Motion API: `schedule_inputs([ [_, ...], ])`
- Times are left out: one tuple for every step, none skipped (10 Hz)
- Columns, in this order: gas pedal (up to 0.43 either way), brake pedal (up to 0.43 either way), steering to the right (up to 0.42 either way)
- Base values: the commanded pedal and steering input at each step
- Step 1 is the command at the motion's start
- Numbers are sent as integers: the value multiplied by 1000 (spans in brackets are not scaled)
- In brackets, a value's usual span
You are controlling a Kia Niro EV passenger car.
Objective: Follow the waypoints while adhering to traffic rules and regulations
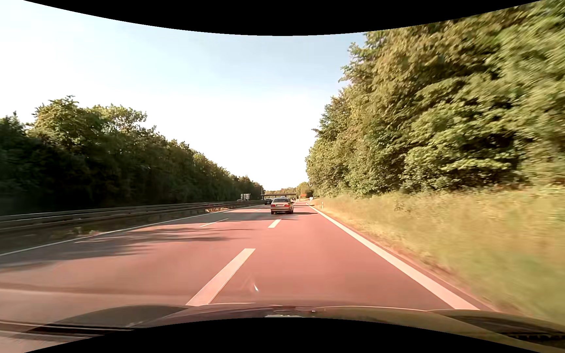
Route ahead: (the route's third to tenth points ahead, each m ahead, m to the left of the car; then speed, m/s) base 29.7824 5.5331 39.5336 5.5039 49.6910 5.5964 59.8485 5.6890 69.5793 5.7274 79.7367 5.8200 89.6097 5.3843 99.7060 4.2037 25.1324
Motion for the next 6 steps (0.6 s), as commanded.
schedule_inputs([
  [157, 6, 1],
  [157, 6, 1],
  [157, 6, 1],
  [157, 6, 1],
  [157, 6, 1],
  [157, 6, 1],
])
